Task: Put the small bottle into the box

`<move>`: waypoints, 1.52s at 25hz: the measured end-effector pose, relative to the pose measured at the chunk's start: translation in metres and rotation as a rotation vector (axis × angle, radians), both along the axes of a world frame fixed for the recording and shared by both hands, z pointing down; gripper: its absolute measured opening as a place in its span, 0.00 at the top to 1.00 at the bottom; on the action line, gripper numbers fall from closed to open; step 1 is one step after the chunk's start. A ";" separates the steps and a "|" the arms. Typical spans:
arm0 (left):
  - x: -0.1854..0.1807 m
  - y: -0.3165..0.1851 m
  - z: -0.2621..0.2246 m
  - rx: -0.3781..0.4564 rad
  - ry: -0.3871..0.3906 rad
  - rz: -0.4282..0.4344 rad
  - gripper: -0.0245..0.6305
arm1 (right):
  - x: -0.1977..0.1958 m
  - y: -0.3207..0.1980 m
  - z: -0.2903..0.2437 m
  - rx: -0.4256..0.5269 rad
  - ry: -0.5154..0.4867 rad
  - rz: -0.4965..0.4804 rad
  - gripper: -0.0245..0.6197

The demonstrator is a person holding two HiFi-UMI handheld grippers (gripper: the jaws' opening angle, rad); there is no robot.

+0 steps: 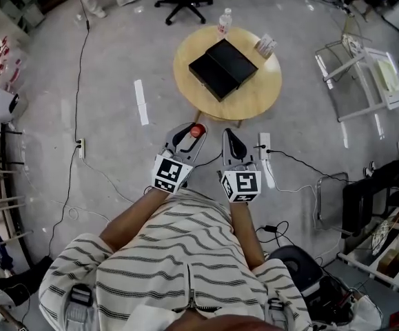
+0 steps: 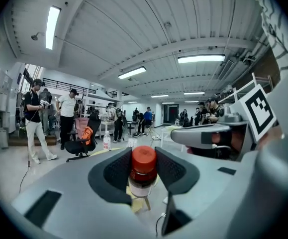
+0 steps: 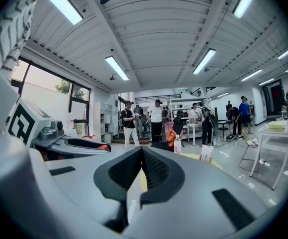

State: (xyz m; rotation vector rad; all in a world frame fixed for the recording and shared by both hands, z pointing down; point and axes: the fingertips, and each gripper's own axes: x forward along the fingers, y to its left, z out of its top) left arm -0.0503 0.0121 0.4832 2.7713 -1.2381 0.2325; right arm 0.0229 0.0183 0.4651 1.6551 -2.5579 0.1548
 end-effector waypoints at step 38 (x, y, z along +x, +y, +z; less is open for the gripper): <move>0.026 -0.220 0.022 -0.051 -0.042 0.085 0.73 | 0.026 -0.205 0.007 -0.043 0.002 0.072 0.95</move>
